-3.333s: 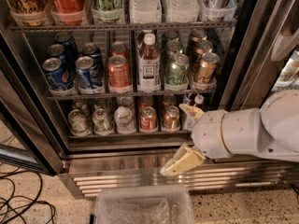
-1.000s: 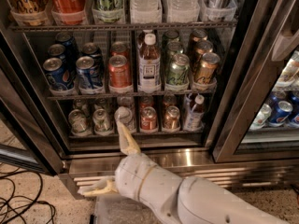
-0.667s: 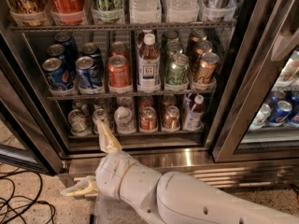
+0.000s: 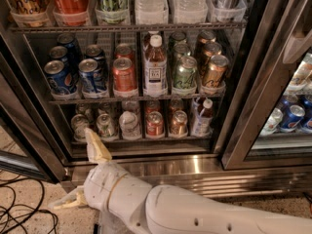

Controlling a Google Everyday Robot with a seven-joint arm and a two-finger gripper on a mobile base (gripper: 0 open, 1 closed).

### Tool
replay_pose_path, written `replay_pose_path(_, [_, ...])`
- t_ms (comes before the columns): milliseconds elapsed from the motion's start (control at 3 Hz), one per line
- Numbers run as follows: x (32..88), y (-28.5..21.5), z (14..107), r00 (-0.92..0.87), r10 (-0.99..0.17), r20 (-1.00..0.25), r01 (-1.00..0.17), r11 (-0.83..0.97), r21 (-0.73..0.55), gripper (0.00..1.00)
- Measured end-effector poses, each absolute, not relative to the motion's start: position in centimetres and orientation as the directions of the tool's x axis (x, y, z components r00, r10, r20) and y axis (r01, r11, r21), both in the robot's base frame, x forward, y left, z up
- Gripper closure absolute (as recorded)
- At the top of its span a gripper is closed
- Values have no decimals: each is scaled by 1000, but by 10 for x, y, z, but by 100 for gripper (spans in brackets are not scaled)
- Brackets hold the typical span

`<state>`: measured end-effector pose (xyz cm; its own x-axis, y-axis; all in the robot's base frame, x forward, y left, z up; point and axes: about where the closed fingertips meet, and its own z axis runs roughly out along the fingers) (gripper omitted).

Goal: Pick pepsi can from middle shelf of fridge

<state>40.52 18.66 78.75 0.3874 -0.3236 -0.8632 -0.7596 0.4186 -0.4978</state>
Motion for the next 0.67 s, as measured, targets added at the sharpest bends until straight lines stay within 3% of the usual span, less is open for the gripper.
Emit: replay_pose_path(667, [447,235,737,311,-284,-907,-737,530,-419,0])
